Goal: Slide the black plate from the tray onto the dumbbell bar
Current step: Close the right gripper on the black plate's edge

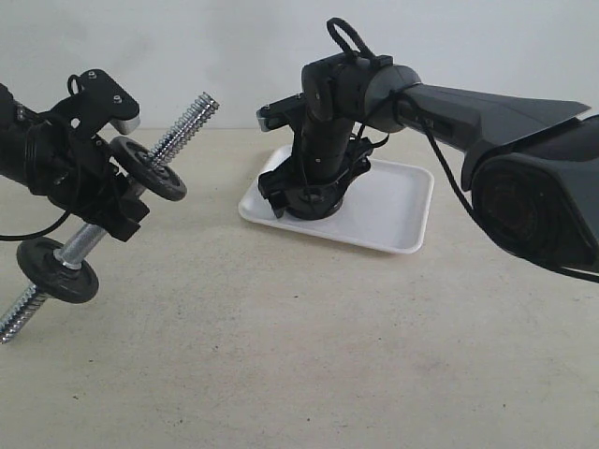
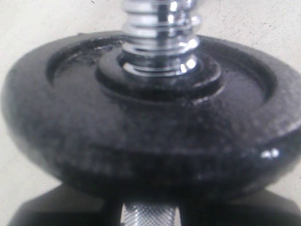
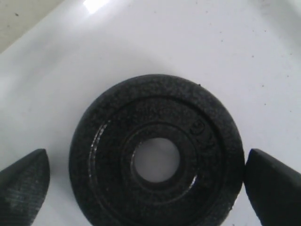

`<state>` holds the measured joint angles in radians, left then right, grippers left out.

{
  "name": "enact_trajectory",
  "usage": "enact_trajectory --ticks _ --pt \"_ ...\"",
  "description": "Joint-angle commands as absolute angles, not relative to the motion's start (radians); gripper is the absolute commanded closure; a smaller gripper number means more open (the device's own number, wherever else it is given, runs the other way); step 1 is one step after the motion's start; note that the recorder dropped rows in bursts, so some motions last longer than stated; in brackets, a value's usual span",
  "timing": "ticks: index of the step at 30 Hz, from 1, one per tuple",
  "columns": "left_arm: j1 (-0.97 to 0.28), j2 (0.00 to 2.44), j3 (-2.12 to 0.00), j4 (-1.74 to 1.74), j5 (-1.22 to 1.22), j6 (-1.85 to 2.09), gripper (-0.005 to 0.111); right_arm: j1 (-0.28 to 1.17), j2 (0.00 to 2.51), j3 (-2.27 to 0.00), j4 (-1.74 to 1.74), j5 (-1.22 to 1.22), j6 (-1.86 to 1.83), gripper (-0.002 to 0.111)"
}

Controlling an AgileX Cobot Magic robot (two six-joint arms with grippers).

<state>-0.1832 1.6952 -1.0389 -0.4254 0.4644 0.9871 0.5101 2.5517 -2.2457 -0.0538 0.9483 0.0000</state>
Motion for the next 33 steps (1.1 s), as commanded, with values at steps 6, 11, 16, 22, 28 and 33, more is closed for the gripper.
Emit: enact_trajectory --ticks 6,11,16,22,28,33 --pt "-0.179 1.629 -1.071 -0.457 0.392 0.981 0.102 0.506 2.545 -2.246 -0.058 0.953 -0.01 0.004" --pt "-0.179 1.629 -1.071 -0.457 0.392 0.981 0.102 0.489 2.556 -2.246 -0.049 0.972 -0.01 0.004" --pt "-0.179 1.629 -1.071 -0.457 0.392 0.981 0.102 0.486 2.569 -2.246 -0.049 0.97 -0.01 0.004" --pt "-0.179 1.629 -1.071 -0.457 0.392 0.981 0.102 0.486 2.572 -2.246 -0.039 0.947 -0.01 0.004" --pt "-0.179 1.629 -1.071 -0.457 0.395 0.981 0.102 0.486 2.574 -2.246 -0.035 0.937 -0.022 0.004" --pt "-0.179 1.629 -1.071 -0.457 0.396 0.981 0.102 0.486 2.574 -2.246 -0.028 0.925 -0.037 0.004"
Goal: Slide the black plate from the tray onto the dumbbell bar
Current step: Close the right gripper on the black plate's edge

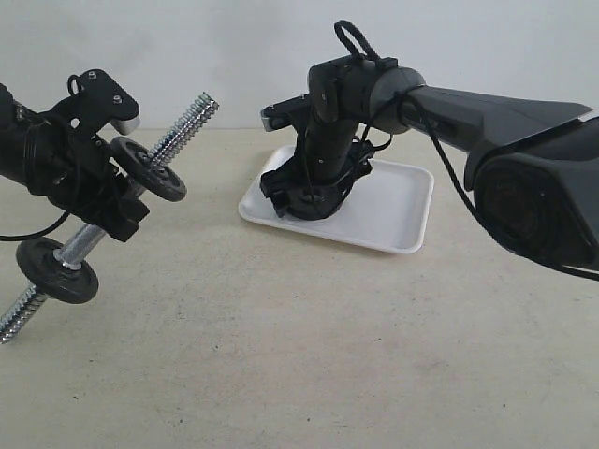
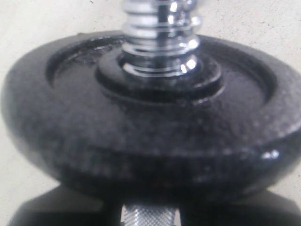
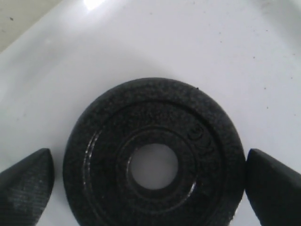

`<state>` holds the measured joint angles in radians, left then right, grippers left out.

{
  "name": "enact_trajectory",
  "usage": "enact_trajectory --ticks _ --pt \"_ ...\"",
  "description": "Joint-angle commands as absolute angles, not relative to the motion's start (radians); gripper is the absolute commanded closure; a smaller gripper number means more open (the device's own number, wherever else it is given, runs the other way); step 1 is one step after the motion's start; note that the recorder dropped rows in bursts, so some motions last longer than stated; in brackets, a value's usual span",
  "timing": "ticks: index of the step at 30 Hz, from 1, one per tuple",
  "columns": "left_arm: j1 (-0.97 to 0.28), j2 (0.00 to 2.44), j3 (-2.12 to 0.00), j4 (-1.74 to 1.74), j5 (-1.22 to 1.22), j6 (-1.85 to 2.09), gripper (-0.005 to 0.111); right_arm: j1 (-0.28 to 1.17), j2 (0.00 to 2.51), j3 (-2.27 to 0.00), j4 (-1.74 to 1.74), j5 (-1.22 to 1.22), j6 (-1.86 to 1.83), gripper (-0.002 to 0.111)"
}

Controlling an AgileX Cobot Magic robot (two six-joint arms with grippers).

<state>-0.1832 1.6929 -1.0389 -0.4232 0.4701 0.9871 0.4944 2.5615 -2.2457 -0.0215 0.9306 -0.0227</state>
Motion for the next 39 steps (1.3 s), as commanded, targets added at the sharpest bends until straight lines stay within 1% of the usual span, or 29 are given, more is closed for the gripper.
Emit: enact_trajectory --ticks 1,10,12,13,15,17,19,21,26,27,28,30,31,33,39 --pt "-0.179 1.629 -1.071 -0.457 0.396 0.981 0.102 0.486 2.574 -2.246 -0.028 0.924 -0.037 0.004" --pt "-0.179 1.629 -1.071 -0.457 0.396 0.981 0.102 0.486 2.605 -2.246 -0.025 0.95 -0.037 0.004" --pt "-0.179 1.629 -1.071 -0.457 0.396 0.981 0.102 0.486 2.615 -2.246 -0.024 0.966 -0.03 0.006" --pt "-0.179 1.629 -1.071 -0.457 0.396 0.981 0.102 0.486 2.616 -2.246 -0.024 0.973 -0.03 0.009" --pt "-0.179 1.629 -1.071 -0.457 0.396 0.981 0.102 0.486 2.618 -2.246 -0.024 0.975 -0.028 0.02" --pt "-0.179 1.629 -1.071 -0.457 0.396 0.981 0.102 0.486 2.618 -2.246 -0.024 0.979 -0.03 0.037" --pt "-0.179 1.629 -1.071 -0.457 0.396 0.981 0.102 0.486 2.615 -2.246 -0.024 0.988 -0.036 0.049" --pt "-0.179 1.629 -1.071 -0.457 0.394 0.981 0.102 0.486 2.614 -2.246 -0.024 0.999 -0.036 0.053" --pt "-0.179 1.629 -1.071 -0.457 0.394 0.981 0.102 0.486 2.614 -2.246 -0.024 1.006 -0.036 0.054" --pt "-0.179 1.629 -1.071 -0.457 0.394 0.981 0.102 0.486 2.614 -2.246 -0.024 1.006 -0.036 0.056" --pt "-0.179 1.629 -1.071 -0.457 0.394 0.981 0.102 0.486 2.614 -2.246 -0.024 1.01 -0.036 0.061" --pt "-0.179 1.629 -1.071 -0.457 0.394 0.981 0.102 0.486 2.614 -2.246 -0.026 1.022 -0.036 0.077" --pt "-0.179 1.629 -1.071 -0.457 0.394 0.981 0.102 0.486 2.614 -2.246 -0.026 1.024 -0.037 0.089" --pt "-0.179 1.629 -1.071 -0.457 0.394 0.981 0.102 0.486 2.614 -2.246 -0.032 1.042 -0.052 0.109" --pt "-0.179 1.629 -1.071 -0.457 0.394 0.981 0.102 0.486 2.614 -2.246 -0.059 1.056 -0.058 0.108"
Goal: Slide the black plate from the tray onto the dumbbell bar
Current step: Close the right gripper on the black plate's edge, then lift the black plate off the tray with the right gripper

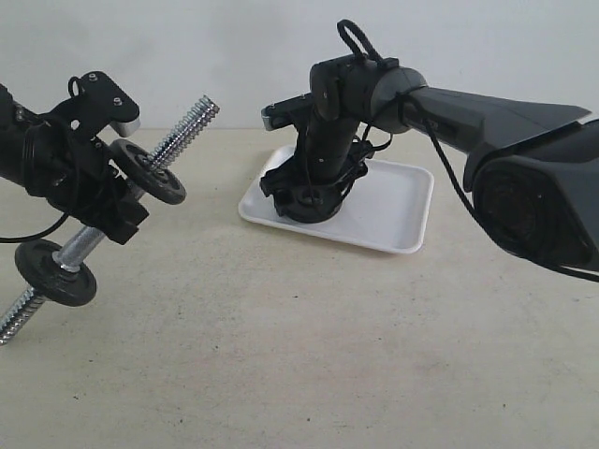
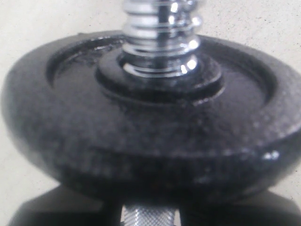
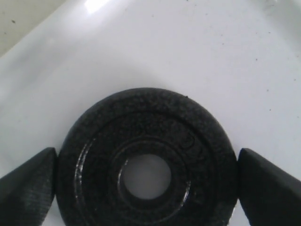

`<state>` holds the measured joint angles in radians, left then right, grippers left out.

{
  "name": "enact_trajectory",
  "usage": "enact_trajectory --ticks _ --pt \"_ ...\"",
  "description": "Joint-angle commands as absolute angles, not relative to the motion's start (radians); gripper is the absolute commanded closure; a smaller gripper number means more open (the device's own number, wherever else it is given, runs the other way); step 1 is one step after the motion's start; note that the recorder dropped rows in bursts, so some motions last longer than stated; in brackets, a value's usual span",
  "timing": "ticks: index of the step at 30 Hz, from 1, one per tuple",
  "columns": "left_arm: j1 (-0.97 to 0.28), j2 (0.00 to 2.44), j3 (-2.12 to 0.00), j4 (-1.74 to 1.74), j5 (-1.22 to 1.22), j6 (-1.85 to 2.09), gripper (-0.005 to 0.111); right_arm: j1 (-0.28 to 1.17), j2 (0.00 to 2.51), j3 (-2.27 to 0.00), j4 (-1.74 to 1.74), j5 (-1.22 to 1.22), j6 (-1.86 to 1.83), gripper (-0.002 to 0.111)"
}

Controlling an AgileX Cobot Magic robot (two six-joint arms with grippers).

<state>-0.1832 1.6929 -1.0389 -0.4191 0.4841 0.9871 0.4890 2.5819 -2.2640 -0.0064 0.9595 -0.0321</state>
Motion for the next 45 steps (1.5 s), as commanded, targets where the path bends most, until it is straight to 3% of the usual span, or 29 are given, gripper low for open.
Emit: enact_trajectory --ticks 1,23,30,45 --pt "-0.179 1.629 -1.071 -0.457 0.394 0.981 0.102 0.486 2.614 -2.25 -0.059 1.058 -0.058 0.108" --pt "-0.179 1.629 -1.071 -0.455 0.392 0.981 0.102 0.484 2.568 -2.468 -0.025 1.221 -0.133 0.108" --pt "-0.179 1.629 -1.071 -0.453 0.397 0.981 0.102 0.356 2.558 -2.468 0.467 1.221 -0.271 0.108" --pt "-0.158 1.629 -1.071 -0.422 0.39 0.981 0.102 0.184 2.459 -2.465 0.889 1.221 -0.327 0.108"
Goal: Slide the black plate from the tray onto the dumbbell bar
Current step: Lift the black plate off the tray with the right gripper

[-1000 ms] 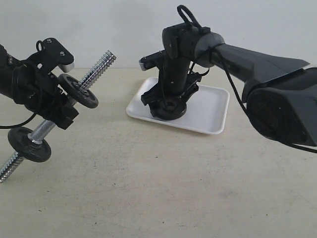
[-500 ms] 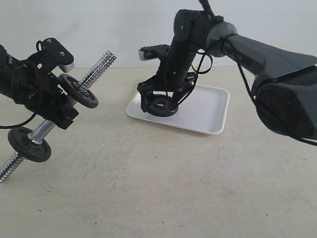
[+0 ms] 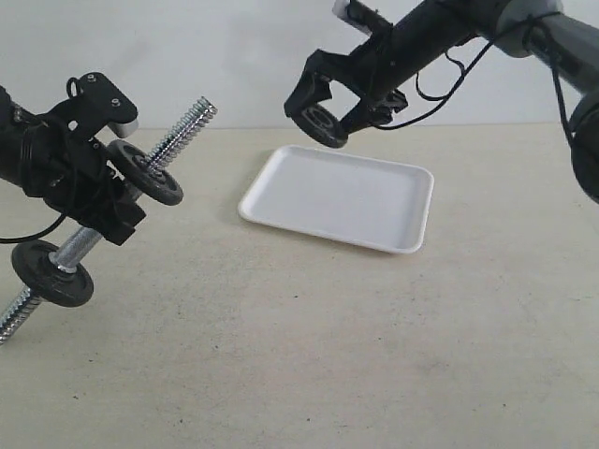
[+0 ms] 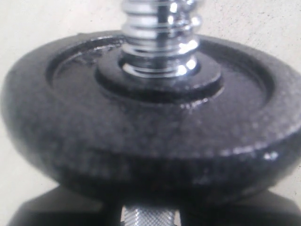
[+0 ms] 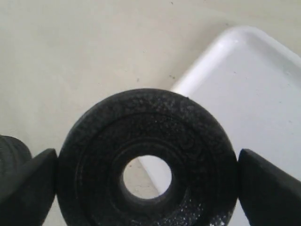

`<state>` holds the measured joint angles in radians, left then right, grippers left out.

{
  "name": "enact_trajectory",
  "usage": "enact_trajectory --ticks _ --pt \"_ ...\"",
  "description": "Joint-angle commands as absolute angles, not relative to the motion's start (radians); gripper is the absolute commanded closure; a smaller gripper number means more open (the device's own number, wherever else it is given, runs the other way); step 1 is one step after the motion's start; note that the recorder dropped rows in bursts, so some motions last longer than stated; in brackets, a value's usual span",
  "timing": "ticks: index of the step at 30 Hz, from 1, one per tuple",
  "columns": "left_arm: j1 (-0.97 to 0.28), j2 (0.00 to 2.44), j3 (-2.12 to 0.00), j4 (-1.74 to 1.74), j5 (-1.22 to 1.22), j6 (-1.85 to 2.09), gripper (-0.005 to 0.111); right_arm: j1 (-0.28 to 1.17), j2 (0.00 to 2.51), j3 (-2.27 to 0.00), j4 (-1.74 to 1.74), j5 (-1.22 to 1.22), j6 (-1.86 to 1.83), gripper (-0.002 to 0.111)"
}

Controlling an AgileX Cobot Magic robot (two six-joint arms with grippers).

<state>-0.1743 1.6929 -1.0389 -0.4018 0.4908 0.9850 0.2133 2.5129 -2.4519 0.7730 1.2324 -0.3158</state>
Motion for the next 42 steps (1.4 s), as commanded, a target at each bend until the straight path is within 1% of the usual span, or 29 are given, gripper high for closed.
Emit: enact_trajectory --ticks 1,11,24,33,36,42 --pt "-0.156 1.629 -1.071 -0.422 0.388 0.981 0.102 0.182 2.453 -2.465 0.898 1.221 -0.325 0.108" --pt "-0.156 1.629 -1.071 -0.422 0.329 1.015 0.102 0.189 2.417 -2.465 1.116 1.221 -0.299 0.108" --pt "-0.138 1.629 -1.071 -0.422 0.304 1.036 0.102 0.26 2.41 -2.465 1.127 1.221 -0.177 0.108" --pt "-0.121 1.629 -1.071 -0.422 0.31 1.029 0.102 0.262 2.31 -2.465 1.019 1.221 -0.392 0.108" --pt "-0.121 1.629 -1.071 -0.429 0.314 1.026 0.102 0.262 2.251 -2.465 0.788 1.221 -0.47 0.108" --pt "-0.121 1.629 -1.071 -0.429 0.318 1.026 0.102 0.268 2.242 -2.45 0.687 1.221 -0.483 0.108"
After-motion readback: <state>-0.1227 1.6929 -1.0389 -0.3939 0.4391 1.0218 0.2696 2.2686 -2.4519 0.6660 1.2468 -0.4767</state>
